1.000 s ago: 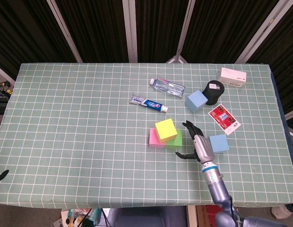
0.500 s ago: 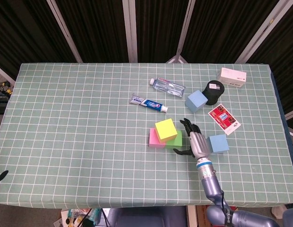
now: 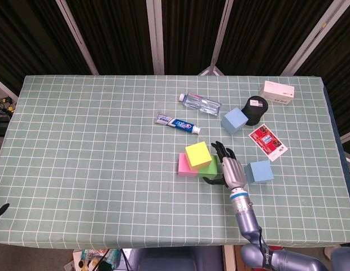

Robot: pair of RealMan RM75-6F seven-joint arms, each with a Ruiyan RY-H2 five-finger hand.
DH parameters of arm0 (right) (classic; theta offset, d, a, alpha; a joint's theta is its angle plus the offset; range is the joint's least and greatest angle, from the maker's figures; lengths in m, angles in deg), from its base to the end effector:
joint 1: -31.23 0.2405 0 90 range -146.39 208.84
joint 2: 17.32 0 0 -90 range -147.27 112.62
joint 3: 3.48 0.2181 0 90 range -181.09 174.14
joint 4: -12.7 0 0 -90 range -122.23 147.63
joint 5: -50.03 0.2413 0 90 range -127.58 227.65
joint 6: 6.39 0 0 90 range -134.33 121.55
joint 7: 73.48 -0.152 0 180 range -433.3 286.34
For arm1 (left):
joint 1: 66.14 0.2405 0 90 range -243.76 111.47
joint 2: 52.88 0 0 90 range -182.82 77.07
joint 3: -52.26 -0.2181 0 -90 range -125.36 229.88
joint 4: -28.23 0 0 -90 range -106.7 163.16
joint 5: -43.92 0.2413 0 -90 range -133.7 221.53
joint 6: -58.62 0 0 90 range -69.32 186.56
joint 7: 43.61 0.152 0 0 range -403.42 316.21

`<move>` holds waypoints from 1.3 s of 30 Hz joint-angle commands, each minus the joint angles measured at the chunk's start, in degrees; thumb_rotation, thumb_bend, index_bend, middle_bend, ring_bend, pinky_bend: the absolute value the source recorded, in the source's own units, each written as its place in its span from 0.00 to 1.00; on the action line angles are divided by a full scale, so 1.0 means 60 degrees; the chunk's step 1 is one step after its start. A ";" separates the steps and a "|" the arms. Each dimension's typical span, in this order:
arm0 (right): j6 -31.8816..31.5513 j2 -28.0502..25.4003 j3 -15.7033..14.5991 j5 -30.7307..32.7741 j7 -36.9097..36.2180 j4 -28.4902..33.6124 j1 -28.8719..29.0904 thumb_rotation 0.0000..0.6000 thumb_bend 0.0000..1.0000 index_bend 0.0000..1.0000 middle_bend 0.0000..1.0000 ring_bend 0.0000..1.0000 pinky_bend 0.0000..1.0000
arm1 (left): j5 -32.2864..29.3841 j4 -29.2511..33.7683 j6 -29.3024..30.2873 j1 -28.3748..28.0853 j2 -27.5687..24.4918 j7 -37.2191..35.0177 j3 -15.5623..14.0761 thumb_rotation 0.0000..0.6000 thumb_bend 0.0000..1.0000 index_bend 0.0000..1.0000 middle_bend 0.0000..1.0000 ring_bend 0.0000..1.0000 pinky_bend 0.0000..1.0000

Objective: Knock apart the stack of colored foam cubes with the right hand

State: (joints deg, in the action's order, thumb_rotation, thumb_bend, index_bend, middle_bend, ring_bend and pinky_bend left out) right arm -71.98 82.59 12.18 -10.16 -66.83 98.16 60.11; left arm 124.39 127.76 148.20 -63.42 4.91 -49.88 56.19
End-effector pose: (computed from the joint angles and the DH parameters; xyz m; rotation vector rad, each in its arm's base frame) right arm -0.1351 -0.2983 -0.0634 1.3357 -1.4552 1.1744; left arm -0.3030 0.1520 0.1520 -1.1325 -1.0192 -0.9147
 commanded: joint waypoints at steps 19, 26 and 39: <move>-0.0943 -0.0302 0.0647 -0.0754 0.0023 0.0865 0.0065 1.00 0.21 0.37 0.45 0.63 0.25 | -0.0126 0.0023 -0.0082 -0.0021 -0.0040 -0.0047 0.0046 1.00 0.18 0.14 0.00 0.00 0.00; -0.1206 -0.0642 0.1405 -0.0515 -0.0298 0.1966 0.0105 1.00 0.21 0.37 0.45 0.63 0.25 | -0.0025 0.0037 -0.0110 -0.0024 -0.0062 -0.0055 -0.0013 1.00 0.18 0.14 0.00 0.00 0.00; -0.1226 -0.1637 0.1236 -0.0208 -0.0666 0.1600 -0.0443 1.00 0.21 0.37 0.45 0.63 0.25 | -0.0052 0.0011 -0.0094 -0.0011 -0.0104 -0.0217 0.0015 1.00 0.18 0.14 0.00 0.00 0.00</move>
State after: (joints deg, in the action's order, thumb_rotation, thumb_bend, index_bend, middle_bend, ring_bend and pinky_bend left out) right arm -79.62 73.27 19.96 -11.38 -70.48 108.51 57.75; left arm 124.07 127.80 147.65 -63.48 4.25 -51.25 56.29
